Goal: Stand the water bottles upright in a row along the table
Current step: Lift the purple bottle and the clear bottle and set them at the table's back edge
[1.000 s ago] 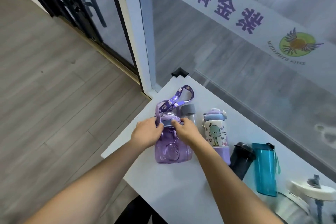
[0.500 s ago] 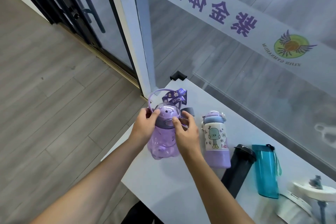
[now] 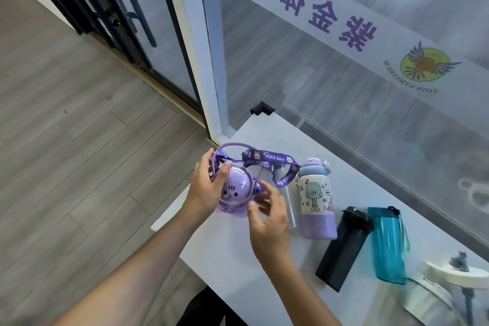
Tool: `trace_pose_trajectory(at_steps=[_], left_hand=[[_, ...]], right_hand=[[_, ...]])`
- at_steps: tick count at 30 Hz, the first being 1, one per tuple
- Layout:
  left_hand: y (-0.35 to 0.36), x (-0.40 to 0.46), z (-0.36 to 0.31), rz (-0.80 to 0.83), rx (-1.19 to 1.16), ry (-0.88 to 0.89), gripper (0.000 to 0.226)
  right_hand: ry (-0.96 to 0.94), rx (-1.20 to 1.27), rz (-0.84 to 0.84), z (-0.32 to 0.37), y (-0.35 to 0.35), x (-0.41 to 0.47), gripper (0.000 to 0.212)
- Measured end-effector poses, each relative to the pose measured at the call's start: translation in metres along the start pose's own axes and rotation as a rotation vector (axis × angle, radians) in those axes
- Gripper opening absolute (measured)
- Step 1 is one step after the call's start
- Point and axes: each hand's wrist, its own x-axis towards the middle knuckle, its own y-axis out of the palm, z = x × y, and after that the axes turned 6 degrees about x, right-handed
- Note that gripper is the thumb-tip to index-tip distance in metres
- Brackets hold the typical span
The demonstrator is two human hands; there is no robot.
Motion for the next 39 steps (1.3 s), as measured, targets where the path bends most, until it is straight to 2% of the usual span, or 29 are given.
trace_pose_trajectory(at_steps=[3,7,10,11,14,17,20,22,24,26,28,30,32,33,36,39], left_hand=[[-0.003,-0.001,0.002,0.032,0.084,0.01,0.081],[-0.003,-0.003,0.002,0.05,0.165,0.024,0.072],[-0.005,-0.003,0.002,0.076,0.195,0.031,0.068],[-0.006,-0.003,0.003,0.079,0.208,0.035,0.069],[-0.008,-0.009,-0.003,0.035,0.217,0.057,0.067],[-0.011,-0.023,-0.012,-0.031,0.254,0.135,0.059],[-0.011,-0.033,-0.011,0.034,0.346,0.183,0.068],[-0.009,-0.034,-0.006,0.057,0.367,0.187,0.074],[-0.009,-0.034,-0.005,0.063,0.338,0.173,0.077],[-0.009,-0.034,-0.005,0.064,0.315,0.161,0.081],[-0.01,-0.036,-0.004,0.053,0.303,0.16,0.085],[-0.011,-0.039,-0.004,0.026,0.311,0.158,0.088],[-0.01,-0.043,-0.004,0.007,0.327,0.145,0.089],[-0.01,-0.046,-0.005,0.0,0.337,0.147,0.09],[-0.007,-0.053,-0.003,-0.035,0.36,0.206,0.091],[-0.004,-0.052,-0.002,-0.071,0.304,0.222,0.085]], right_hand=[[-0.05,-0.13,-0.077,0.004,-0.006,0.015,0.057],[0.145,-0.166,0.065,0.012,-0.008,0.047,0.071],[0.091,-0.42,0.152,0.012,-0.013,0.074,0.078],[0.066,-0.485,0.184,0.012,-0.014,0.084,0.071],[0.025,-0.619,0.2,0.011,-0.015,0.115,0.033],[0.02,-0.553,0.158,0.025,-0.021,0.141,0.024],[0.114,-0.291,0.18,0.044,-0.018,0.163,0.028],[0.15,-0.226,0.254,0.049,-0.009,0.172,0.031],[0.181,-0.298,0.395,0.044,0.0,0.177,0.031],[0.27,-0.343,0.535,0.037,0.003,0.177,0.028],[0.364,-0.303,0.592,0.03,0.001,0.176,0.03],[0.39,-0.232,0.549,0.023,-0.006,0.174,0.044],[0.317,-0.241,0.418,0.018,-0.018,0.17,0.057],[0.258,-0.293,0.325,0.018,-0.024,0.164,0.054],[0.158,-0.313,0.08,0.02,-0.032,0.137,0.022],[0.166,-0.222,0.134,0.013,-0.024,0.1,0.008]])
